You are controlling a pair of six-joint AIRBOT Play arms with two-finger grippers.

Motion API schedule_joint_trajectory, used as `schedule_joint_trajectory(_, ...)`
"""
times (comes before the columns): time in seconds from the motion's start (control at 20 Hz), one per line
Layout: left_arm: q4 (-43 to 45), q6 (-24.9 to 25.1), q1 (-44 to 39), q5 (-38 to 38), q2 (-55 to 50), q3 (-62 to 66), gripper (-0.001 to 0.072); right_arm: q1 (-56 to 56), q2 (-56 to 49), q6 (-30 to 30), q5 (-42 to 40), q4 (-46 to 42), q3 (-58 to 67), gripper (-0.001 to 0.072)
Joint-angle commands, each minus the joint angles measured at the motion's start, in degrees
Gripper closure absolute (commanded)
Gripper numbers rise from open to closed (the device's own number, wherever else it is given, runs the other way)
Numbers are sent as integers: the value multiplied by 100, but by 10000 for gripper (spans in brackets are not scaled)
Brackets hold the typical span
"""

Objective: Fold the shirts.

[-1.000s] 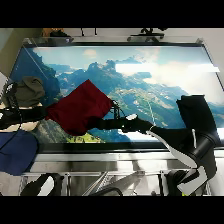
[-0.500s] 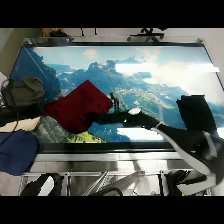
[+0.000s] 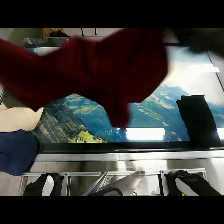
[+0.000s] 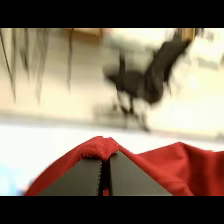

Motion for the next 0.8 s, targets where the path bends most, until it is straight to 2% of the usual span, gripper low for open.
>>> schedule_joint_trajectory(0.0, 769, -361, 249, -120, 260, 1471, 695, -992, 553, 372, 116, -1440, 1290, 693)
schedule_joint_trajectory(0.05, 1130, -435, 249, -201, 275, 1569, 695, -1119, 568, 621, 131, -1775, 1327, 693)
schedule_joint_trajectory(0.15, 1462, -470, 179, -461, 247, 1303, 694, -1307, 341, 863, 667, -1969, 1239, 693)
schedule_joint_trajectory(0.25, 1316, -433, -162, -503, 238, 352, 695, -1416, -138, 960, 1250, -1731, 920, 693)
schedule_joint_trajectory(0.35, 949, 4, -643, -348, 52, -966, 695, -1421, -697, 957, 1357, -1523, 282, 693)
schedule_joint_trajectory(0.45, 1021, 341, -1331, 98, -417, -2334, 695, -1421, -1327, 957, 1294, -1484, -525, 693)
schedule_joint_trajectory(0.55, 1054, 916, -1947, 1132, -1132, -3442, 694, -1366, -1993, 953, 1025, -1440, -1388, 691)
schedule_joint_trajectory(0.6, 1054, 1209, -2170, 1788, -1589, -3792, 694, -1314, -2400, 951, 704, -1443, -1775, 663)
schedule_joint_trajectory(0.65, 1054, 1296, -2356, 2352, -2133, -3969, 692, -1274, -2802, 946, 466, -1443, -2015, 505)
schedule_joint_trajectory(0.7, 1051, 1296, -2406, 2570, -2643, -3932, 677, -1279, -3246, 929, 435, -1447, -2092, 390)
schedule_joint_trajectory(0.75, 1049, 1294, -2361, 2411, -3163, -3692, 292, -1303, -3589, 933, 461, -1443, -2081, 390)
